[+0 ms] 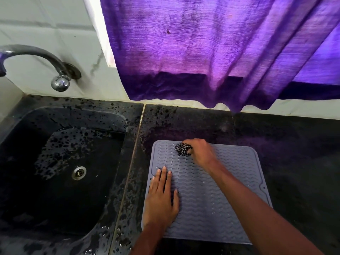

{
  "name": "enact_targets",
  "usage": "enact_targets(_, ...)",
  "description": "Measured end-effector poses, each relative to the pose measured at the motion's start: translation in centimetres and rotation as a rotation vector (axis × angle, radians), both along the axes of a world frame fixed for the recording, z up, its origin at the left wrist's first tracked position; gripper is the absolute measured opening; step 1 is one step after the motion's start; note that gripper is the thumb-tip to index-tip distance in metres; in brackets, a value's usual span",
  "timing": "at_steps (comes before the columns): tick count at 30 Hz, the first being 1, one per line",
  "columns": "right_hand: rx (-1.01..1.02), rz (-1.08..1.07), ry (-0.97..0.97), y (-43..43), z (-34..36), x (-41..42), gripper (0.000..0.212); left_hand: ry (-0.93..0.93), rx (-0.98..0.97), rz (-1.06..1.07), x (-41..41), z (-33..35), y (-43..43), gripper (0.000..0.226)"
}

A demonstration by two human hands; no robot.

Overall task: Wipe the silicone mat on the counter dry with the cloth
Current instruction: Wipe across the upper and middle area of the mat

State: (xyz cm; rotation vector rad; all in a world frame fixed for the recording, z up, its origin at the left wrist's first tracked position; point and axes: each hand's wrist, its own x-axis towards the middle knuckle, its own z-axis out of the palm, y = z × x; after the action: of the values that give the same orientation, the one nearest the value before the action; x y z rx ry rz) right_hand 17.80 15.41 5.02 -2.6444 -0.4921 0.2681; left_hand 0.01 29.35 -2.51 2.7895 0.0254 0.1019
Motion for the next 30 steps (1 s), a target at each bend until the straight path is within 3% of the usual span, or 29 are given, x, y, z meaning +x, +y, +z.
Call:
enact_targets(5,0.065,0.039,-0.001,2.9,1.2,0.2,0.043,-0.036,-0.053,0.002,0.1,0.0,-0.2,0.063)
enact_targets(9,-0.058,0.084,-0.022,4.7,0.5,-0.6,0.045,-0.042,-0.046,0.002,0.1,-0.1,-0.2,0.063)
enact_targets(12,-0.068,0.077,0.076,4.9,1.4,0.3,0.033,-0.036,-0.038,0.004,0.2,-0.1,-0.2,0.063)
enact_targets(21,-0.02,0.058,0.042,7.5,1.0,-0.7,0.039,-0.003,-0.033,0.012,0.1,0.1,-0.2,0.063)
enact_targets(30,0.023,0.031,0.069,7.8,1.1,-2.9,0.025,-0.02,-0.103,0.058,-0.2,0.7,-0.1,0.067)
